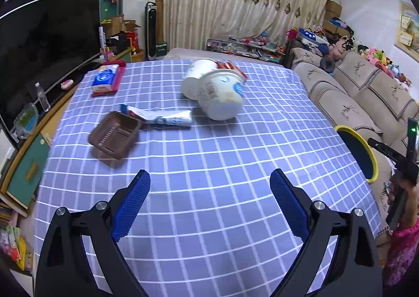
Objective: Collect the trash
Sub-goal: 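Grasp the brown plastic tray by its rim with the left gripper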
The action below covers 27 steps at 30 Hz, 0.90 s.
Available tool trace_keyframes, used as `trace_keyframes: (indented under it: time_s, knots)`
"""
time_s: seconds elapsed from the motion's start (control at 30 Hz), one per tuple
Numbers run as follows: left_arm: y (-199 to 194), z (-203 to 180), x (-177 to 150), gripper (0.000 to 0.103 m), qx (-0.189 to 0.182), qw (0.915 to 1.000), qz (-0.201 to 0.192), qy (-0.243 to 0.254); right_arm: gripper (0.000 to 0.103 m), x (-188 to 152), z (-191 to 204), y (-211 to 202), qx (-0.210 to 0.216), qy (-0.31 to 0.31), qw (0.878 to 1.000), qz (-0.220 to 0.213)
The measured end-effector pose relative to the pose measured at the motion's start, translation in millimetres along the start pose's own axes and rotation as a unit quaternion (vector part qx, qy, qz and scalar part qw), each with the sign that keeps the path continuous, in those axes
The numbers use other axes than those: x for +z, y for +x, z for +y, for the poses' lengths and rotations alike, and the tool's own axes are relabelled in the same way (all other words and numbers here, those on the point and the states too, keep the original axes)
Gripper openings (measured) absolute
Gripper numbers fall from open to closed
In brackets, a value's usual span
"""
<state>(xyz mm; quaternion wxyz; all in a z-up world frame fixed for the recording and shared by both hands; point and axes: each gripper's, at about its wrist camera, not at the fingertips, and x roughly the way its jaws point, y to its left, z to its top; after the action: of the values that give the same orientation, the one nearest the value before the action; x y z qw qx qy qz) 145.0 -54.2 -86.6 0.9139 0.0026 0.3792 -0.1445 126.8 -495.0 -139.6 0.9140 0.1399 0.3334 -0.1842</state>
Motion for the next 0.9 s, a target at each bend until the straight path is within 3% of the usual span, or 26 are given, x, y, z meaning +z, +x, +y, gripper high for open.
trace_keyframes:
  time_s: [0.17, 0.33, 0.57, 0.9]
  knots:
    - [9, 31, 11, 0.091, 0.015, 0.9997, 0.003, -0.017, 0.057, 1, 12, 0, 0.013, -0.009, 1.0, 0.002]
    - [29, 48, 30, 0.091, 0.033, 0.9994, 0.003, 0.013, 0.057, -2, 21, 3, 0.016, -0.014, 1.0, 0.009]
    - [77, 70, 50, 0.071, 0.03, 0.9983, 0.049, 0.013, 0.058, -4, 23, 3, 0.016, -0.015, 1.0, 0.011]
    - [114, 89, 50, 0.062, 0.054, 0.9949, 0.083, 0.016, 0.06, -5, 31, 6, 0.022, -0.017, 1.0, 0.014]
